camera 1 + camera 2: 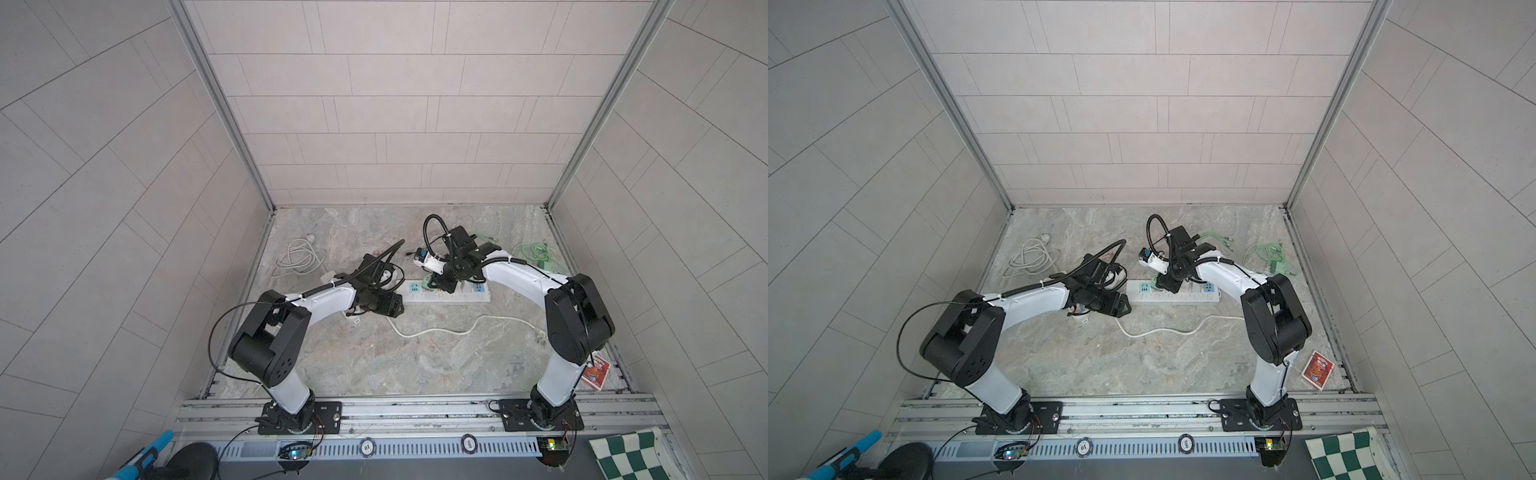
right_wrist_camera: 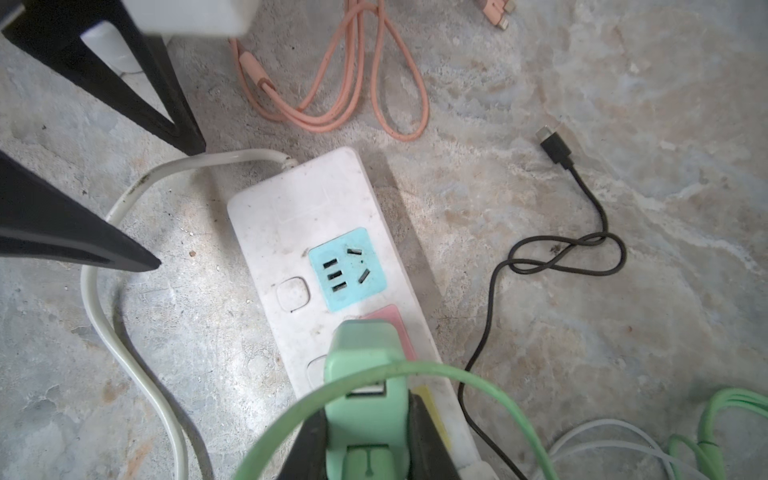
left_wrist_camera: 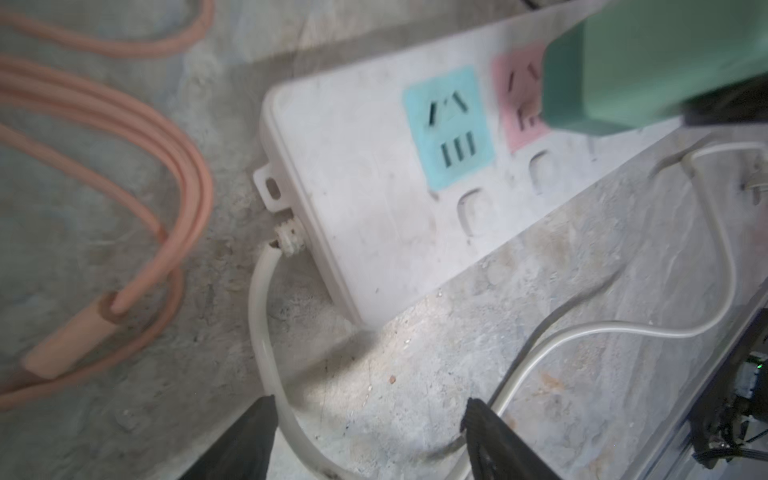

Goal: Insert the plug

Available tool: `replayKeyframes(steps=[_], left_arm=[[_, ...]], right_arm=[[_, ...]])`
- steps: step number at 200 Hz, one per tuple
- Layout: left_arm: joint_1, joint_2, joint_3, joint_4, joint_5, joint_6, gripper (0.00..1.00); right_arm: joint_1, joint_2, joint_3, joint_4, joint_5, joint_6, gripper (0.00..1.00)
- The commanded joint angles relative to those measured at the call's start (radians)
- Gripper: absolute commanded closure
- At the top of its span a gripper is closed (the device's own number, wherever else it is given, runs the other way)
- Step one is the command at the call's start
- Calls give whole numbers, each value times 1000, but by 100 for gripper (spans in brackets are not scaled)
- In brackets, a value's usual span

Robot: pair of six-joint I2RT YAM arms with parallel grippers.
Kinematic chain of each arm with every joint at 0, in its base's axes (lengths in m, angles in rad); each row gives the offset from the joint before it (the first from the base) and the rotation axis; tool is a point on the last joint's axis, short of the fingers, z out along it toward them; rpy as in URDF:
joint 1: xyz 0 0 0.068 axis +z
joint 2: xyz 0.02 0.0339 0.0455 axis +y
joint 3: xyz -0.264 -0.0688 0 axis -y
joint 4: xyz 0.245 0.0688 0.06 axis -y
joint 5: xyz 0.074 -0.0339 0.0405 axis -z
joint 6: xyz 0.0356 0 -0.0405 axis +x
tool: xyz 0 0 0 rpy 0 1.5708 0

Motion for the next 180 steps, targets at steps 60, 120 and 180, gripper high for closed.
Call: replayKeyframes(steps=[60,120,180], left_arm=[[-17,144,129,-28,-145,-22,23],[-6,260,290,-50,-243,-56,23],[13,287,381,-21,-243,-70,23]], right_arm=[[13,24,-38,-82,90,17,100],[-2,45,-33,-83,83,20,100],[-13,100,-2,-94,121,32,100]])
